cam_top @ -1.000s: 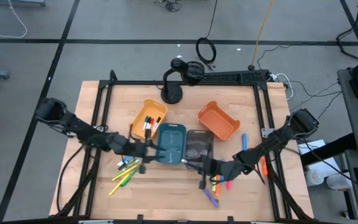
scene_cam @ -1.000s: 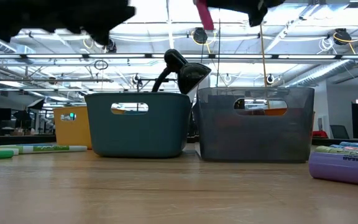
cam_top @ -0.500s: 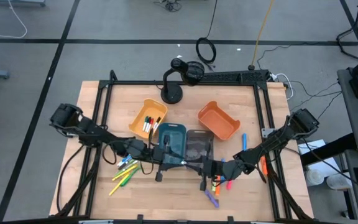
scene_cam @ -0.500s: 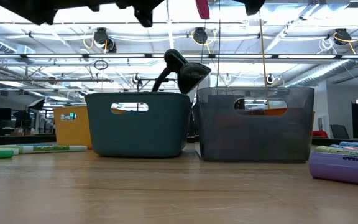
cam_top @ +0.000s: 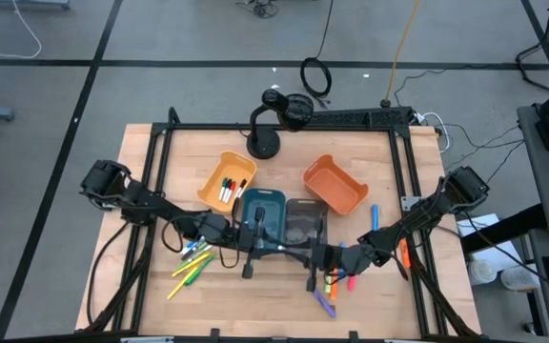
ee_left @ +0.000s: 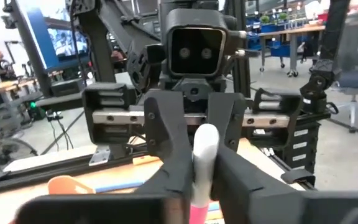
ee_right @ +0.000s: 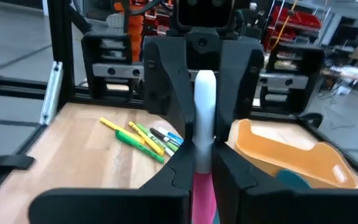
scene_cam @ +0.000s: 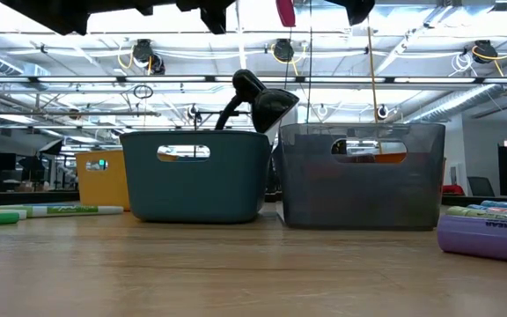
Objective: Pick & Place Markers
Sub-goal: Put the white and pink highlighter into the yellow bin, then put the white and green highlighter into the yellow bin
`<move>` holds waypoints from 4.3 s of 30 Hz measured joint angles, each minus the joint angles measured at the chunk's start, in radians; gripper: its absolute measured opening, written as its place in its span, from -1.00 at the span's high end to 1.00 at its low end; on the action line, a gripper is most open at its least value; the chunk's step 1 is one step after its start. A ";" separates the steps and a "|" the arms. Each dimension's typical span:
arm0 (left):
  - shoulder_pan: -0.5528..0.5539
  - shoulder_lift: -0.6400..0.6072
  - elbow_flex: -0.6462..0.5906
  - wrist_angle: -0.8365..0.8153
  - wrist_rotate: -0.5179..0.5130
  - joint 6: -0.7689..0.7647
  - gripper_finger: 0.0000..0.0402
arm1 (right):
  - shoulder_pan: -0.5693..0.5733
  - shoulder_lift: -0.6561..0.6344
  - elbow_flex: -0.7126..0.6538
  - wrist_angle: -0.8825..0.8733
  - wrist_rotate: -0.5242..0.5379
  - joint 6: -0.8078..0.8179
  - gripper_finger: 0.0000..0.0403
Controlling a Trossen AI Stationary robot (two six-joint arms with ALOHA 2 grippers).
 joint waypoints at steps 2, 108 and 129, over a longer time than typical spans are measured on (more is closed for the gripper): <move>0.005 -0.001 0.000 0.000 0.011 -0.012 0.83 | 0.000 0.000 0.000 -0.001 -0.001 0.023 0.78; 0.209 -0.721 -0.537 -0.478 -0.167 -0.425 -0.02 | 0.045 0.007 0.107 -1.558 -0.611 1.580 0.58; 0.209 -0.721 -0.537 -0.477 -0.171 -0.425 -0.02 | -0.001 -0.069 0.017 -1.345 -0.704 1.572 0.58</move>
